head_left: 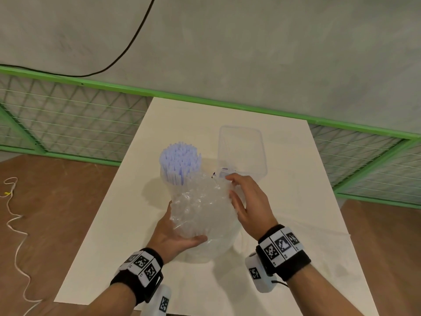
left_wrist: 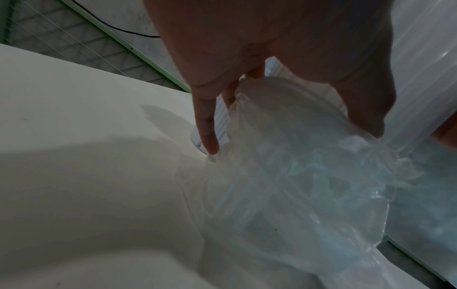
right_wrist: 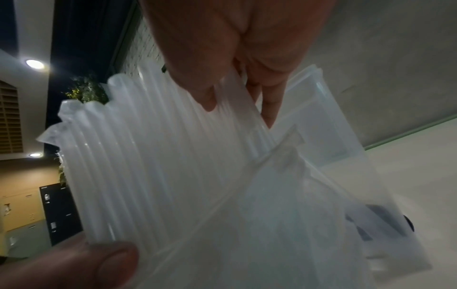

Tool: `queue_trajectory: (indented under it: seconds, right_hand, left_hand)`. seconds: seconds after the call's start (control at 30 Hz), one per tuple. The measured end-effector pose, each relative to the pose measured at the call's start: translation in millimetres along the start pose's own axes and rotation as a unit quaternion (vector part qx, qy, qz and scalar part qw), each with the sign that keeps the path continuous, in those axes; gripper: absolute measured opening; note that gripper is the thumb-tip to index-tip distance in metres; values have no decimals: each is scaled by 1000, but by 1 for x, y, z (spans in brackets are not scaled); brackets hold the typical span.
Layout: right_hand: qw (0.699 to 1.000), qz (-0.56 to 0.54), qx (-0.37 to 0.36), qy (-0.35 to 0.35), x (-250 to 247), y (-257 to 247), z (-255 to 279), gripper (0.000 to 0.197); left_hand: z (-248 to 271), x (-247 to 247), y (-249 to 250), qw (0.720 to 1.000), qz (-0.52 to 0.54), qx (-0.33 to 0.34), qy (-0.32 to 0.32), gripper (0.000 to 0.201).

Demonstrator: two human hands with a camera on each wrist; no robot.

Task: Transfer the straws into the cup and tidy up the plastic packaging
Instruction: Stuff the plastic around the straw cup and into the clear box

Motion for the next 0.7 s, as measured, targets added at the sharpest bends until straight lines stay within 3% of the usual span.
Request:
queue_trajectory:
  seconds: [0.17, 0.37, 0.57, 0.7]
  right_hand:
    - [999, 13, -7, 42, -10, -4, -11, 31]
    - [997, -57, 55, 0, -14, -3, -20, 29]
    - [997, -76, 15, 26, -13, -17, -34, 34]
    - [993, -97, 30, 57, -14, -14, -40, 17]
  left_hand:
    - [-1, -2, -1, 1000, 0, 4, -1, 73]
    - [-3, -3, -1, 1000, -3, 13, -8, 82]
    - [-3, -2, -1, 1000, 4, 23, -16, 82]
    - [-4, -3, -2, 1000, 1, 19, -17, 80]
Point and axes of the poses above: each hand's wrist, its own z-axis away from the middle knuckle, its own x-axis out of the palm, y = z × x, the point moved 7 cm from there along -z, towards the middle knuckle, and after that the axes turned 6 degrees about -x, right-handed, at the moved point
